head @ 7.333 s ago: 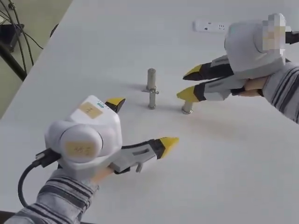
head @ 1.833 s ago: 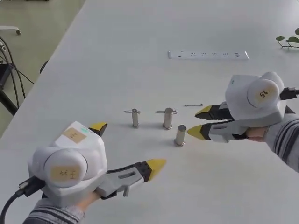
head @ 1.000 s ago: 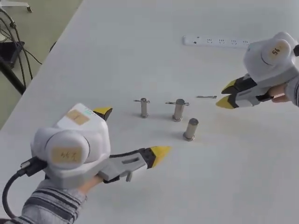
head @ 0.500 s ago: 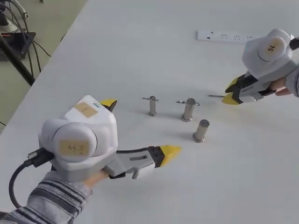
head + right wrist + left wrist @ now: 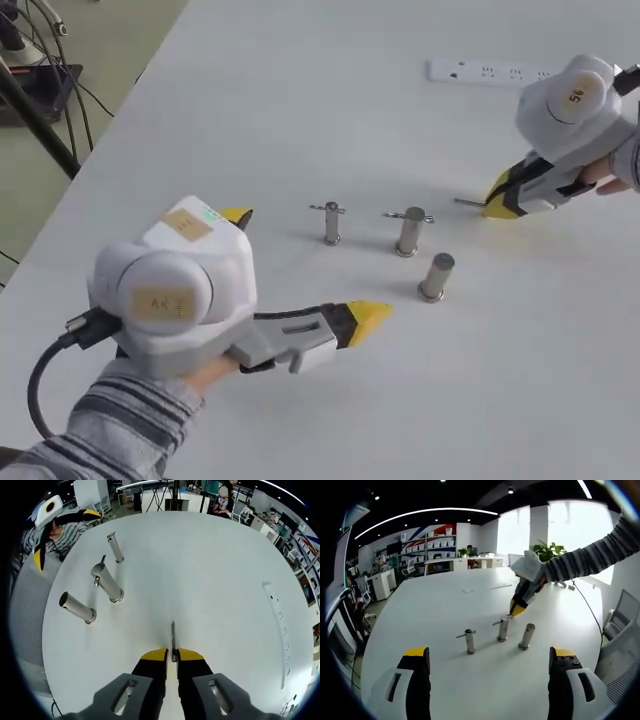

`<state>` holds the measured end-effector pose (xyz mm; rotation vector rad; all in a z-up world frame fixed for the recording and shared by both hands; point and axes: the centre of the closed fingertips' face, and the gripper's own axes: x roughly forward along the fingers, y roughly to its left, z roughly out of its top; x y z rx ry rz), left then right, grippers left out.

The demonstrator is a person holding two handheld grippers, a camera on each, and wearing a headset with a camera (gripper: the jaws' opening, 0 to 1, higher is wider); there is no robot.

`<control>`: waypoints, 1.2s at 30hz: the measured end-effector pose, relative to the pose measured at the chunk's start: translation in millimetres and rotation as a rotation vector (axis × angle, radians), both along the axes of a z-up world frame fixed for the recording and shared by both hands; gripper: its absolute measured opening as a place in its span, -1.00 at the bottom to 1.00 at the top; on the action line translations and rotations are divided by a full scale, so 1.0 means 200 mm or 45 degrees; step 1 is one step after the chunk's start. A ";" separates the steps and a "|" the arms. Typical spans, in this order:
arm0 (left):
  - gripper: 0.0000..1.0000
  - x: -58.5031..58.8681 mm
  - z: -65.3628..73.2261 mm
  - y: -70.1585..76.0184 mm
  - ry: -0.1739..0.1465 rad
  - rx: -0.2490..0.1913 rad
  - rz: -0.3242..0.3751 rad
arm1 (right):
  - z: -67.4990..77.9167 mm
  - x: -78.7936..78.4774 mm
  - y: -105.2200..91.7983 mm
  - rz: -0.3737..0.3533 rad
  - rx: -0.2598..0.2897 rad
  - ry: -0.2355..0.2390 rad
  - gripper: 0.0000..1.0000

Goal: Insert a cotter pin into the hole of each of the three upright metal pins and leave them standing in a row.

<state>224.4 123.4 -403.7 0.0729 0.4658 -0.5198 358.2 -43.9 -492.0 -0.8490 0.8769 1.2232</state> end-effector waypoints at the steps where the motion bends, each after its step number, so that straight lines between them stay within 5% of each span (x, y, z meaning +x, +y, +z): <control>1: 0.96 0.00 0.00 0.00 0.000 0.000 0.001 | 0.00 0.00 0.00 0.005 -0.007 -0.005 -1.00; 10: 0.82 -0.02 0.03 -0.01 -0.024 0.011 -0.031 | 0.01 -0.02 -0.01 0.020 -0.039 -0.049 -1.00; 20: 0.66 -0.01 0.04 -0.04 0.013 -0.020 -0.054 | 0.18 -0.09 0.05 0.032 0.068 -0.144 -1.00; 30: 0.46 0.00 0.05 -0.13 0.021 0.001 -0.119 | 0.36 -0.27 0.15 0.137 0.176 -0.251 -1.00; 36: 0.19 0.01 0.08 -0.19 0.030 -0.039 -0.175 | 0.44 -0.39 0.24 0.217 0.244 -0.291 -1.00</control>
